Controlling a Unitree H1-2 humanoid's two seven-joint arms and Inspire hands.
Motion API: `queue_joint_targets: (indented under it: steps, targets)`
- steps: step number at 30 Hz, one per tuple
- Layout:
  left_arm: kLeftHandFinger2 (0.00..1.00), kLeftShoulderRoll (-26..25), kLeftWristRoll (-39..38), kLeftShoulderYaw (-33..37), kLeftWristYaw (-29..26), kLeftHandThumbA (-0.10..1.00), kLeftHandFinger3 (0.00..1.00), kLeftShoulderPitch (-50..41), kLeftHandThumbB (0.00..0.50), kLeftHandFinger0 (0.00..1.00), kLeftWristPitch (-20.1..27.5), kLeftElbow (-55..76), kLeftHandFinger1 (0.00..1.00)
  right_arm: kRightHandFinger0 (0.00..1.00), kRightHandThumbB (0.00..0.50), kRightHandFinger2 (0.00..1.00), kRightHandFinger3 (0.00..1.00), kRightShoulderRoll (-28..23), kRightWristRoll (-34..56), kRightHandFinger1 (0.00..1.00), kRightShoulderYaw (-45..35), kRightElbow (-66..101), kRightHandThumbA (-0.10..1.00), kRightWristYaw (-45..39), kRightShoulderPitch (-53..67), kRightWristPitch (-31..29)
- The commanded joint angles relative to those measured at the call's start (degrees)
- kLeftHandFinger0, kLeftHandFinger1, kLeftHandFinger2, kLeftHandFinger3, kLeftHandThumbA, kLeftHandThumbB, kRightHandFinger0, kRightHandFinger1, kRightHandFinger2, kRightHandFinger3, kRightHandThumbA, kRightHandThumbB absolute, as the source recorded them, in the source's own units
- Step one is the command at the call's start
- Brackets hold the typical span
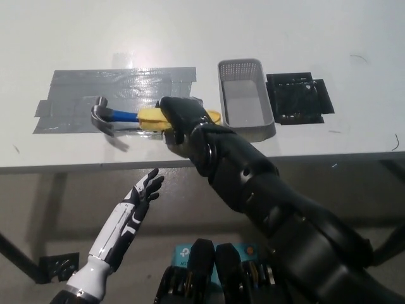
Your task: The robot picks the hammer placed on top of the gray container with right hand and places it on the grey area of the desk
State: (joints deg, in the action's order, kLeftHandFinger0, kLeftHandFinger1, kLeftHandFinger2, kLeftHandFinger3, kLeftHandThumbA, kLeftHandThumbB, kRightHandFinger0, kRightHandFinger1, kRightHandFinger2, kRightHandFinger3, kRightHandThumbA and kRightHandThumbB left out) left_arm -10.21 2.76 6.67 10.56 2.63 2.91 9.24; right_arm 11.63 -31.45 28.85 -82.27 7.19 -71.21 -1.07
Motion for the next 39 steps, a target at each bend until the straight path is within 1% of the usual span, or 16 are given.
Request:
queue_joint_targets:
  steps: [1, 2, 4, 5, 10, 12, 13, 15, 19, 22, 25, 28, 29, 31, 35, 39]
  targets:
    - [1.00, -0.31, -0.40, 0.23, 0.83, 0.95, 1.00, 1.13, 0.137, 1.00, 1.20, 0.81, 1.00, 0.72, 0.193, 0.98, 0.98, -0.16, -0.20, 0.88, 0.01, 1.41, 0.37, 4.86, -2.83, -1.09]
    - [1.00, -0.30, -0.27, 0.24, 0.82, 0.96, 1.00, 1.18, 0.145, 1.00, 0.84, 0.92, 1.00, 0.96, 0.271, 1.00, 1.00, -0.39, 1.47, 1.00, -1.51, 1.44, 0.63, 2.26, -3.01, -1.12]
    - [1.00, -0.21, -0.09, 0.29, 0.75, 0.96, 1.00, 1.14, 0.148, 1.00, 0.44, 1.22, 1.00, 1.00, 0.466, 1.00, 1.00, -0.72, 1.81, 1.00, -1.85, 1.61, 0.88, -0.95, -3.61, -0.67]
    - [1.00, -0.23, 0.00, 0.32, 0.75, 0.97, 1.00, 1.12, 0.153, 1.00, 0.25, 1.30, 1.00, 1.00, 0.499, 1.00, 1.00, -0.85, 1.91, 1.00, -2.04, 1.71, 0.91, -1.44, -3.76, -0.83]
    - [1.00, -0.50, 0.15, 0.24, 0.86, 0.98, 1.00, 1.55, 0.161, 1.00, -0.03, 1.35, 1.00, 1.00, 0.500, 1.00, 1.00, -1.41, 3.51, 1.00, -3.97, 2.38, 0.97, -3.99, -5.40, -1.35]
    - [1.00, -0.67, 0.20, 0.25, 0.96, 0.98, 1.00, 1.49, 0.163, 1.00, 0.05, 1.43, 1.00, 1.00, 0.500, 1.00, 1.00, -1.61, 5.08, 1.00, -5.64, 2.80, 0.91, -6.40, -6.47, -1.37]
    - [1.00, -0.69, 0.29, 0.28, 0.95, 0.98, 1.00, 1.44, 0.171, 1.00, 0.05, 1.46, 1.00, 1.00, 0.500, 1.00, 1.00, -1.65, 5.20, 1.00, -5.88, 2.87, 0.95, -6.81, -6.60, -1.37]
    - [1.00, -0.70, 0.38, 0.32, 0.98, 0.99, 1.00, 1.47, 0.176, 1.00, -0.50, 1.64, 1.00, 1.00, 0.500, 1.00, 1.00, -2.02, 7.17, 1.00, -8.02, 3.25, 0.85, -9.45, -7.92, -2.13]
    - [1.00, -0.69, 0.01, 0.31, 1.18, 0.98, 1.00, 1.41, 0.198, 1.00, -1.66, 2.01, 1.00, 1.00, 0.500, 1.00, 1.00, -2.04, 12.47, 1.00, -14.56, 5.56, 0.82, -11.55, -10.89, -3.86]
    - [1.00, -0.95, 0.10, 0.26, 1.23, 0.97, 1.00, 1.38, 0.183, 1.00, -0.95, 1.87, 1.00, 1.00, 0.500, 1.00, 1.00, -1.78, 20.26, 1.00, -22.99, 8.13, 0.80, -14.84, -13.49, -6.09]
    - [1.00, -0.93, -0.08, 0.14, 1.20, 0.97, 1.00, 1.40, 0.184, 1.00, -0.78, 1.90, 1.00, 1.00, 0.500, 1.00, 1.00, -1.69, 31.67, 1.00, -34.62, 11.12, 0.72, -22.34, -16.23, -0.38]
    - [1.00, -0.67, -0.06, 0.05, 0.92, 0.97, 1.00, 1.19, 0.185, 1.00, -0.72, 2.18, 1.00, 1.00, 0.500, 1.00, 1.00, -2.68, 37.67, 1.00, -41.45, 14.01, 0.81, -24.10, -17.57, 1.44]
    - [1.00, -0.65, 0.02, -0.01, 0.83, 0.97, 1.00, 1.40, 0.192, 1.00, -0.71, 2.20, 1.00, 1.00, 0.500, 1.00, 1.00, -3.10, 37.88, 1.00, -42.13, 16.10, 0.93, -23.42, -17.49, 0.81]
    - [1.00, -0.53, 0.16, -0.16, 0.57, 0.98, 1.00, 2.07, 0.192, 1.00, -0.19, 1.65, 1.00, 1.00, 0.500, 1.00, 1.00, -4.18, 36.99, 1.00, -42.50, 22.24, 1.00, -20.97, -16.85, 1.58]
    - [1.00, -0.59, -0.66, -0.66, 0.56, 0.96, 1.00, 2.92, 0.132, 1.00, 1.52, 0.90, 1.00, 1.00, 0.485, 1.00, 1.00, -8.90, 35.59, 1.00, -41.30, 41.14, 1.00, -22.81, -12.12, 5.31]
    - [1.00, -0.95, -0.82, -1.54, 0.20, 0.97, 1.00, 4.32, 0.138, 1.00, 1.75, 0.60, 1.00, 1.00, 0.469, 1.00, 1.00, -15.97, 33.90, 1.00, -38.86, 61.93, 1.00, -26.70, -6.69, 10.69]
